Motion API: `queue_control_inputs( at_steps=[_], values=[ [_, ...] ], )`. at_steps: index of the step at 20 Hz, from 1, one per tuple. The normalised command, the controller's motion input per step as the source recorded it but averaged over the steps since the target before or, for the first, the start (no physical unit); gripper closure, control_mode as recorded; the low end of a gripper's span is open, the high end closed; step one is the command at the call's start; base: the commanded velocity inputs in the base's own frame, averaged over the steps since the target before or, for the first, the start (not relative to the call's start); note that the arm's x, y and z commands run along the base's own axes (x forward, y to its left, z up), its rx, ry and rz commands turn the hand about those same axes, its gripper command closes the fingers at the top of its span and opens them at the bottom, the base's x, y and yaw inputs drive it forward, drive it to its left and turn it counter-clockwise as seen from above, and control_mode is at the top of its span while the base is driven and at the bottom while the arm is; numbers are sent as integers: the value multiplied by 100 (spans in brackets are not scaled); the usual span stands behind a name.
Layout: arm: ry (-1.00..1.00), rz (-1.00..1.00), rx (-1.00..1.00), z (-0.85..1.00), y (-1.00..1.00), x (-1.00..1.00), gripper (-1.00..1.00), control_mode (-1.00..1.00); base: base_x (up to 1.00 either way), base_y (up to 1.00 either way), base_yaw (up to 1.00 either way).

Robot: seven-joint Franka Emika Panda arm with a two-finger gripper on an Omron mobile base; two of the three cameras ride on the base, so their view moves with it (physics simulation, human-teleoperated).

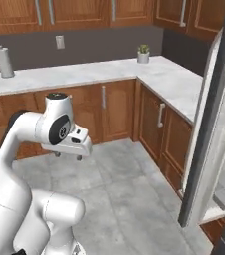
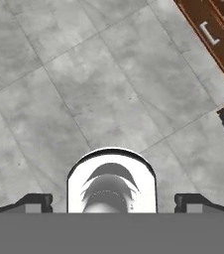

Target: Place one of the steaks on the plate and the other in the bowl. Then place the bowl in the fridge.

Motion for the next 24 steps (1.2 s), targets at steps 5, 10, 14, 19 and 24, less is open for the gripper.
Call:
queue_control_inputs(
  at_steps=[5,10,14,19,24],
  values=[
    [0,0,0,0,0,0,-100,100,27,45,73],
    [0,0,0,0,0,0,-100,100,71,24,52],
    [0,0,0,0,0,0,-100,100,99,34,21],
    [0,0,0,0,0,0,-100,100,100,70,2],
    [0,0,0,0,0,0,-100,100,87,80,21]
  ],
)
